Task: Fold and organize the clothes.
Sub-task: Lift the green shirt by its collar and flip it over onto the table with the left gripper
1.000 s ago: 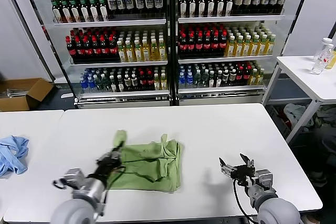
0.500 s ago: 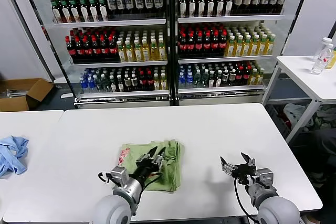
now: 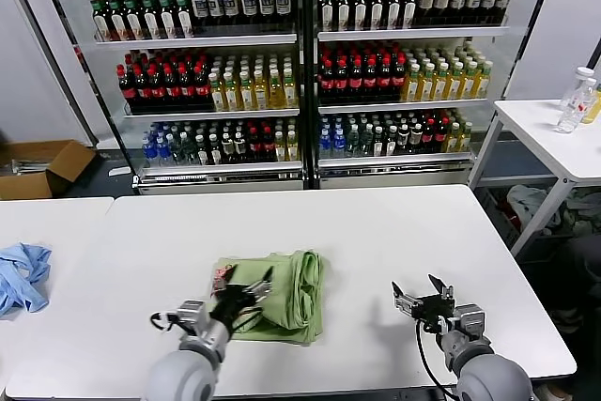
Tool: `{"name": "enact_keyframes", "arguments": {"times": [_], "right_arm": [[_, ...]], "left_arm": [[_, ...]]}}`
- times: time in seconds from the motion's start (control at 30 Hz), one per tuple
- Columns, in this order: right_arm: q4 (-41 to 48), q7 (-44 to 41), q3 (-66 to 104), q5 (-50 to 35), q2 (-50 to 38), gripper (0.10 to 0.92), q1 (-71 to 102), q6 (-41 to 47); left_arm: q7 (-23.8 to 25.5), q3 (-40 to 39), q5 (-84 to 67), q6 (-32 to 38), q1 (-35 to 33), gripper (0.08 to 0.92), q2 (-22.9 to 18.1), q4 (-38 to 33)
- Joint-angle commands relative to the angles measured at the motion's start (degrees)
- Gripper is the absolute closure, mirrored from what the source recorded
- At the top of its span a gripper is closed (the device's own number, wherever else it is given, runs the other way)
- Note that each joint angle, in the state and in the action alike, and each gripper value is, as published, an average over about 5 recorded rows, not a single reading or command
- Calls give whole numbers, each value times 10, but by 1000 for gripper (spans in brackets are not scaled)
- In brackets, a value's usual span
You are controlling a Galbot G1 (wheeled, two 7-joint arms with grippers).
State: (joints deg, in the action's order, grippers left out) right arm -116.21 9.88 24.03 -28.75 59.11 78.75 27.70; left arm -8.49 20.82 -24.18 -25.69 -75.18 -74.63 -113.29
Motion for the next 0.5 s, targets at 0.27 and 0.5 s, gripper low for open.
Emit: {"name": "enact_keyframes", "arguments": {"times": [0.27, 0.5], "right_arm": [[-6, -1, 4, 29, 22, 203, 23, -15], [-13, 0, 12, 30, 21, 203, 27, -16]], "left_arm": [[46, 81, -89, -73, -31, 177, 14, 26], [70, 63, -116, -61, -21, 268, -4, 51]]}}
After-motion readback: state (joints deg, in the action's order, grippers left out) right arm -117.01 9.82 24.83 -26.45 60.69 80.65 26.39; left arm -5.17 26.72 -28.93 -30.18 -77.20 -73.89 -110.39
